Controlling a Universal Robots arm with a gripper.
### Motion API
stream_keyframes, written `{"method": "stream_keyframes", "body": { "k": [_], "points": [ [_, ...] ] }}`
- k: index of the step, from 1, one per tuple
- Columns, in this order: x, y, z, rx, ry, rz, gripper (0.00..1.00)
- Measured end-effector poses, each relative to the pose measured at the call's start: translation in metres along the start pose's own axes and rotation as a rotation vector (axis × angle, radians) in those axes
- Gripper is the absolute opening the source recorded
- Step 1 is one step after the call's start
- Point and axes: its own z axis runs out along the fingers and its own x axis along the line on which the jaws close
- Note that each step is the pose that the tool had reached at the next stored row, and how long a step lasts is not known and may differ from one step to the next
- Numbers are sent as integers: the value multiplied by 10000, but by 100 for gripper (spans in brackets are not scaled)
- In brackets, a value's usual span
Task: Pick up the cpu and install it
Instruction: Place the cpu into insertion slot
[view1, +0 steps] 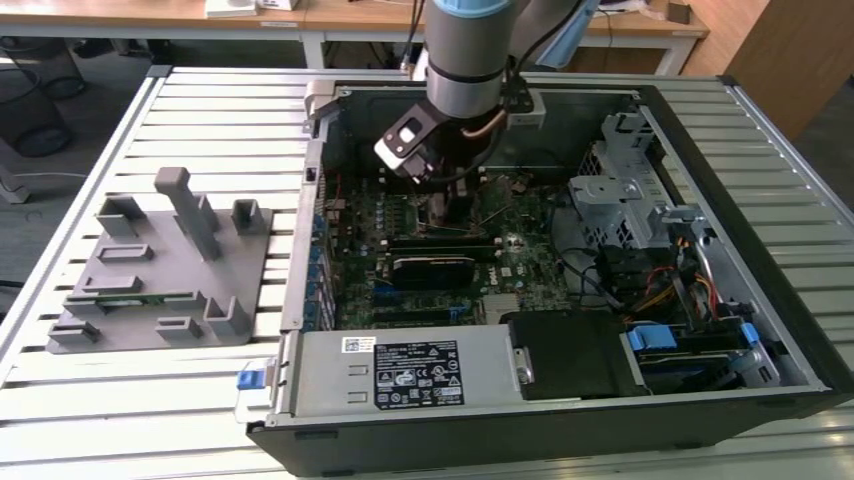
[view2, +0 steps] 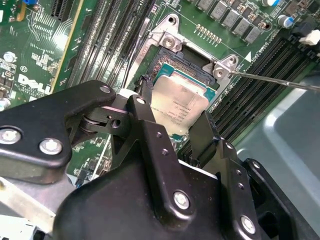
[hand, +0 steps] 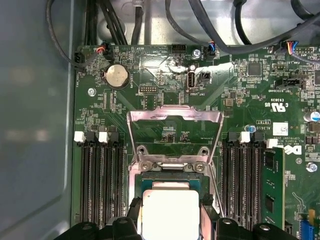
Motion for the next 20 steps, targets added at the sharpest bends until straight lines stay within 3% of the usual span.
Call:
{"method": "stream_keyframes", "body": {
  "k": [20],
  "points": [
    [-10,-18,107,-1,0,9,54]
  ]
}}
